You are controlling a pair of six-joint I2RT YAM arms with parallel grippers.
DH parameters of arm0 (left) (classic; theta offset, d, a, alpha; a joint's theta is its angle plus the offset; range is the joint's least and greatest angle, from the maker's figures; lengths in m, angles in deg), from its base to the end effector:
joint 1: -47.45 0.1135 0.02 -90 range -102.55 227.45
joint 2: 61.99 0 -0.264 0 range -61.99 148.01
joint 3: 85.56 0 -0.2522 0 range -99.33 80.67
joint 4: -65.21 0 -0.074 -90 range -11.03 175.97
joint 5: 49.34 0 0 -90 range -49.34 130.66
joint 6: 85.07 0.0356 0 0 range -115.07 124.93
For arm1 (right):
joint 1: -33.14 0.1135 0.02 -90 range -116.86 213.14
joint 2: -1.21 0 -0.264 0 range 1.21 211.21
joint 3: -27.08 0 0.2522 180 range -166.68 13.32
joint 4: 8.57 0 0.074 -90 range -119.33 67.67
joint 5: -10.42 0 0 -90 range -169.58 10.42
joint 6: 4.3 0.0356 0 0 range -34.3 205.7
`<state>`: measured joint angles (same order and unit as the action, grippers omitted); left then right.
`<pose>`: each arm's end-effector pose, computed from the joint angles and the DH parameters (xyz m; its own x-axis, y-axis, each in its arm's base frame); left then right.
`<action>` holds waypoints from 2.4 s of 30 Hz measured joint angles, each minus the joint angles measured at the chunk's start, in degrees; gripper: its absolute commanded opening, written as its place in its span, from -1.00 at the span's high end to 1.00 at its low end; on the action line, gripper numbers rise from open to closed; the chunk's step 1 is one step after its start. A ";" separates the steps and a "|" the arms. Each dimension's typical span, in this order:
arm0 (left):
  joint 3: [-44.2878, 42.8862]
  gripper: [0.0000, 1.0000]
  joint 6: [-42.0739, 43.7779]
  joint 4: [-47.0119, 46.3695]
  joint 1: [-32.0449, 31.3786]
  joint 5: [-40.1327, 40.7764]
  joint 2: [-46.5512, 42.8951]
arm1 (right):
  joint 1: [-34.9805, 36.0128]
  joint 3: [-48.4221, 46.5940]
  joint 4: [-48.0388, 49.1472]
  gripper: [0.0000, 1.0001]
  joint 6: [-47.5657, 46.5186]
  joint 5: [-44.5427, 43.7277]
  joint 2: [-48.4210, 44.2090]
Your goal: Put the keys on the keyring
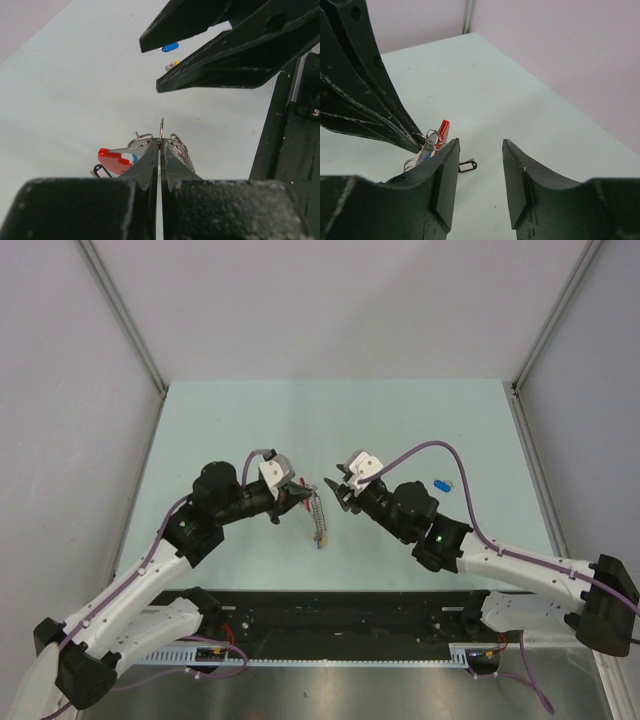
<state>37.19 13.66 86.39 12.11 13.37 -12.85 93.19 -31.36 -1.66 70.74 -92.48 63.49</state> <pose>0.1536 -0.1289 0.3249 -0.0490 0.2001 -0.9785 0.8962 0.4413 0.0454 0.1354 0.2190 0.3361 0.2151 -0.1307 -0.9678 -0.7015 0.6687 -0.2462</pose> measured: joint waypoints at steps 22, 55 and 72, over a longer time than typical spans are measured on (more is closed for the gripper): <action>0.00 0.99 -5.38 0.04 0.00 1.51 -0.39 | 2.47 -2.93 0.79 0.11 -0.81 -2.78 7.15; 2.03 0.99 -5.73 8.13 5.84 34.23 -16.94 | -15.67 -18.99 -16.04 -0.08 14.05 7.54 24.35; 4.33 0.99 -4.70 8.52 8.07 40.22 -17.79 | -14.38 -40.19 -29.59 0.13 11.04 21.55 57.33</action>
<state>41.52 8.96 94.91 20.18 53.59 -30.64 78.81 -71.56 -31.26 81.78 -70.93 120.82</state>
